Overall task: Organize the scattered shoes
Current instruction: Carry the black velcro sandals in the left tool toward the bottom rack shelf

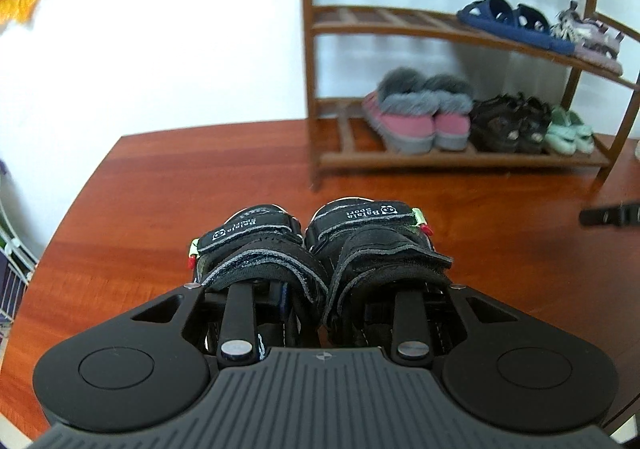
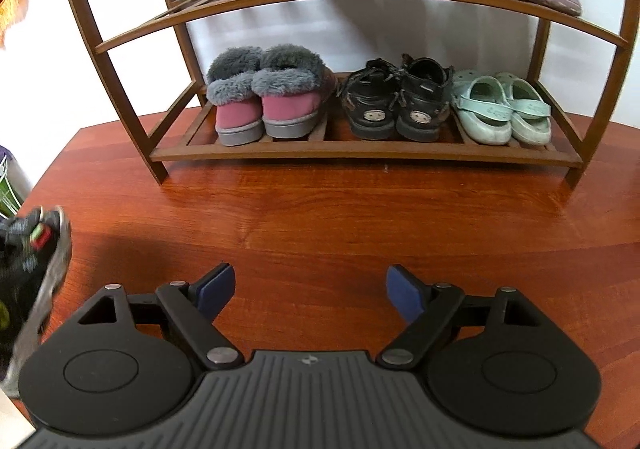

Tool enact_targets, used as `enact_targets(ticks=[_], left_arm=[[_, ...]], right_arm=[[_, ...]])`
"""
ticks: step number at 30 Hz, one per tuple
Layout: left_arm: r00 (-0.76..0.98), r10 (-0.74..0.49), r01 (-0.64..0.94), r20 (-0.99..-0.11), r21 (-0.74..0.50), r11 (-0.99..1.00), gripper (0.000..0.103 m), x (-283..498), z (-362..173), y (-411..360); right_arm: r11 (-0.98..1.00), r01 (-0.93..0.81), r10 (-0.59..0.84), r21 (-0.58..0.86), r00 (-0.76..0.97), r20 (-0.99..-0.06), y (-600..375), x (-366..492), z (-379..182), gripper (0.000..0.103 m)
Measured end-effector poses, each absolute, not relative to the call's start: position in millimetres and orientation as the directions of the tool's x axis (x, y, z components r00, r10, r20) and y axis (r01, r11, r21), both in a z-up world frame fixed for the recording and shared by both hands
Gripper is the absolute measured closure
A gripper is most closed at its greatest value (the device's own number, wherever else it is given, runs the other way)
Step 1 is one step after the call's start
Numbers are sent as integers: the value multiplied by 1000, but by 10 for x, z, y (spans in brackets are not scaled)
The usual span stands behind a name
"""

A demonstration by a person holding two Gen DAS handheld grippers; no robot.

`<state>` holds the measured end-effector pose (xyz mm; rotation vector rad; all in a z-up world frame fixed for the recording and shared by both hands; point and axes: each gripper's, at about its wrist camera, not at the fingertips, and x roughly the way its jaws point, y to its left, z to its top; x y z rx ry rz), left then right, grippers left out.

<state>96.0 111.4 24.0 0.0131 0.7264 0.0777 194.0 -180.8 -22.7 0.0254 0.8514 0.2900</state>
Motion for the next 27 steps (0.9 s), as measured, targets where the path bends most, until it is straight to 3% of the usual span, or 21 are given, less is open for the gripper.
enact_targets(ticks=[5, 19, 27], left_arm=[[763, 35, -24, -646, 25, 999, 70, 1231, 521, 838], [811, 13, 48, -585, 88, 995, 70, 2227, 1058, 96], [822, 15, 25, -569, 62, 998, 70, 2879, 1317, -115]], right_arm=[[962, -238, 259, 138, 620, -740, -1987, 1900, -210, 10], [976, -162, 217, 146, 654, -724, -2737, 1888, -210, 7], [982, -103, 188, 161, 665, -722, -3161, 1981, -287, 7]])
